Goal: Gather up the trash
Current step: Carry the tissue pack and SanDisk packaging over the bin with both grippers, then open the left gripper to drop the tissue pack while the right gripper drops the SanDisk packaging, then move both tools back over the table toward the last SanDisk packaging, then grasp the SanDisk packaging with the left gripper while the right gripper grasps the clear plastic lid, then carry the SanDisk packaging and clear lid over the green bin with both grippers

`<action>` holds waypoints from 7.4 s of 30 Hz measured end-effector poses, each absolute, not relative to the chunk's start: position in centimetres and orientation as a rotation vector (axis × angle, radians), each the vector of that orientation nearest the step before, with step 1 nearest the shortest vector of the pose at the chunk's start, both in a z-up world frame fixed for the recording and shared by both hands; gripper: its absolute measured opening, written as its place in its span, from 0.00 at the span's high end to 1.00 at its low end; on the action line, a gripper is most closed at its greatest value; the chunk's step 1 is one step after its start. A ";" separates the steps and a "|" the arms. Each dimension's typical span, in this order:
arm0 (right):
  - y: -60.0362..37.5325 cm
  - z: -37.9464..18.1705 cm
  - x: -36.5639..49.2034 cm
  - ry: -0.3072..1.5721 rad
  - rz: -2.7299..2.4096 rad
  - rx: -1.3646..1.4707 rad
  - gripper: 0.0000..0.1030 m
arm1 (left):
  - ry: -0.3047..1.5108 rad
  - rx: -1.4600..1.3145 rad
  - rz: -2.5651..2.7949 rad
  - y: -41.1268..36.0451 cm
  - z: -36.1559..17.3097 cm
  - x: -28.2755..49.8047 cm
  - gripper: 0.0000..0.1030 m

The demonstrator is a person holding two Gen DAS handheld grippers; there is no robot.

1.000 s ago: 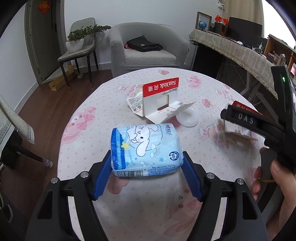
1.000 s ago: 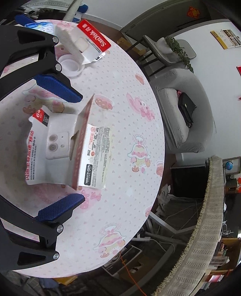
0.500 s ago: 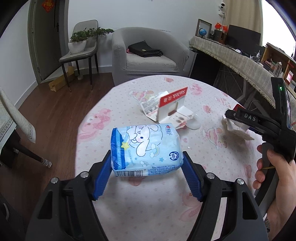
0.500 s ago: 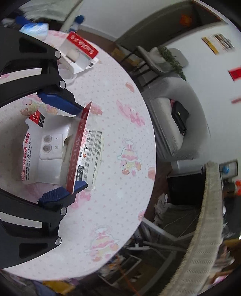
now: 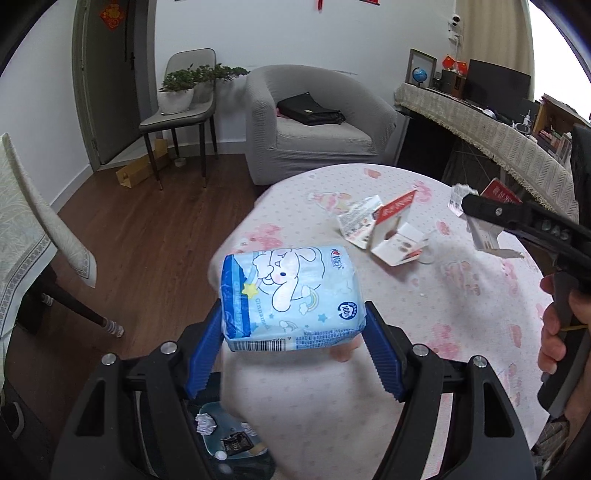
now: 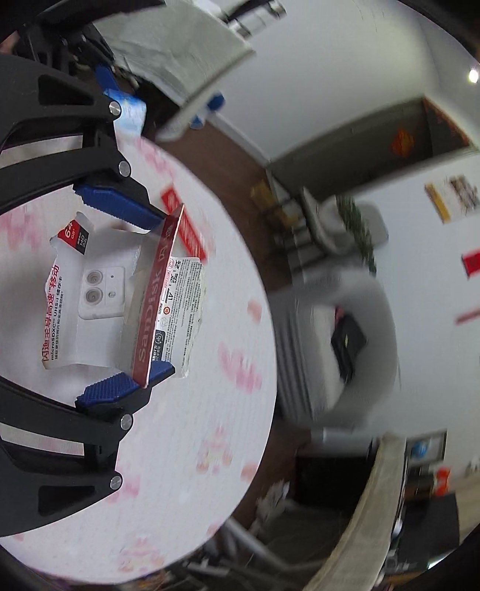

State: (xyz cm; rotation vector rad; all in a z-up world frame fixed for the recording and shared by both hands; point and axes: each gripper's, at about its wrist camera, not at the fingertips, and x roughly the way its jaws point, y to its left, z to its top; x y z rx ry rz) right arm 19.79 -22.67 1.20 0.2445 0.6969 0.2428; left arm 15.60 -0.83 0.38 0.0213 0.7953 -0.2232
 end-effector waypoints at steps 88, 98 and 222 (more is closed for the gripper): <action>11.3 -12.8 16.8 1.096 0.728 -0.258 0.28 | 0.862 -0.116 0.020 23.4 -3.2 9.2 0.51; 12.1 -16.7 15.4 1.181 0.726 -0.348 0.28 | 0.809 -0.135 0.003 22.9 -0.5 9.1 0.56; -21.1 -1.5 21.1 0.857 0.378 -0.121 0.61 | 0.781 0.123 -0.433 -5.1 0.9 18.4 0.98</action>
